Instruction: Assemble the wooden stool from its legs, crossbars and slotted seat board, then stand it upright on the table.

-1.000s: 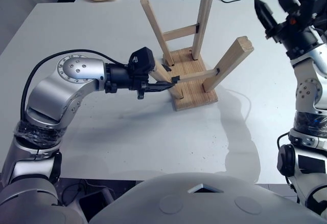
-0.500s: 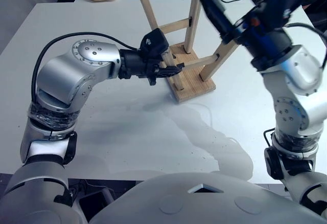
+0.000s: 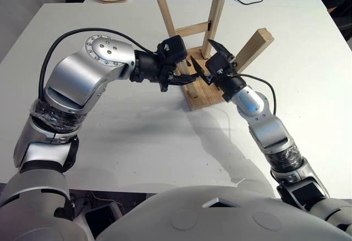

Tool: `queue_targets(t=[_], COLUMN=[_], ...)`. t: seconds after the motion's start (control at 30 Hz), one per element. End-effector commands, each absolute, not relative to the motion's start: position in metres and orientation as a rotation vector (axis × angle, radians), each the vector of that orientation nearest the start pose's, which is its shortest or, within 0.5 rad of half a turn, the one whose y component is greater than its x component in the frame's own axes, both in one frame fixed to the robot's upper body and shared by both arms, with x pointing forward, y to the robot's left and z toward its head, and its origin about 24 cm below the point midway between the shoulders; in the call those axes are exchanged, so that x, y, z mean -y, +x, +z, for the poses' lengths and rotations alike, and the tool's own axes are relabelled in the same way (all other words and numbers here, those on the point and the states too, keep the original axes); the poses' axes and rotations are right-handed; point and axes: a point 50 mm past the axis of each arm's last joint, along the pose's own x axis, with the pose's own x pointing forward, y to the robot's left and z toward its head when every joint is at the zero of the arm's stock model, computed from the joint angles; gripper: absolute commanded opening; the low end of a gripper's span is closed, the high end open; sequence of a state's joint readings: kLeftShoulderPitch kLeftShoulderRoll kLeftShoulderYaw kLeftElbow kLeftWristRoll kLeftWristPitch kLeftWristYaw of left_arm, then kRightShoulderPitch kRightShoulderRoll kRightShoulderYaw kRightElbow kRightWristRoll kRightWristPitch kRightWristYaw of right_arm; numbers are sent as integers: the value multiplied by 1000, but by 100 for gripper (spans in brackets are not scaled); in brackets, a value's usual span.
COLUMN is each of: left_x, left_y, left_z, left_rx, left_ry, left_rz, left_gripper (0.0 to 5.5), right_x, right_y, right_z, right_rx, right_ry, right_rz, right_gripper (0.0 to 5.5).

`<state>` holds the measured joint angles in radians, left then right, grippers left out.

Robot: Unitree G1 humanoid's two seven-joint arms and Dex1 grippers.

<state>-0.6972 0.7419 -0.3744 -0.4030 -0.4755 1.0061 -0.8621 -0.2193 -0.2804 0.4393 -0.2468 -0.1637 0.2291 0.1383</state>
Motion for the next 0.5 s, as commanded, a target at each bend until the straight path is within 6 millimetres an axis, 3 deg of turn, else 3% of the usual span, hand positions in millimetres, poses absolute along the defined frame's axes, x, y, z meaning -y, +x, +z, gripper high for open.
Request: queue_targets(t=[0.03, 0.1, 0.2, 0.3, 0.4, 0.5], left_x=[-116, -117, -120, -125, -131, -135], left_y=[260, 260, 258, 257, 254, 247], left_z=[145, 144, 142, 145, 150, 152], left_rx=[-644, -647, -667, -672, -656, -652], left_ry=[458, 460, 464, 461, 447, 442], left_rz=[-1255, -1254, -1249, -1245, -1243, -1263], left_gripper=[204, 204, 204, 204, 204, 204], right_x=[67, 62, 63, 80, 120, 170], right_y=[234, 236, 239, 244, 253, 262], right_z=[40, 61, 130, 191, 243, 264], right_rx=[-115, -31, 227, 418, 576, 628], right_ry=[-537, -459, -182, 35, 209, 240], right_rz=[700, 722, 759, 746, 646, 492], right_gripper=[321, 321, 321, 321, 321, 321])
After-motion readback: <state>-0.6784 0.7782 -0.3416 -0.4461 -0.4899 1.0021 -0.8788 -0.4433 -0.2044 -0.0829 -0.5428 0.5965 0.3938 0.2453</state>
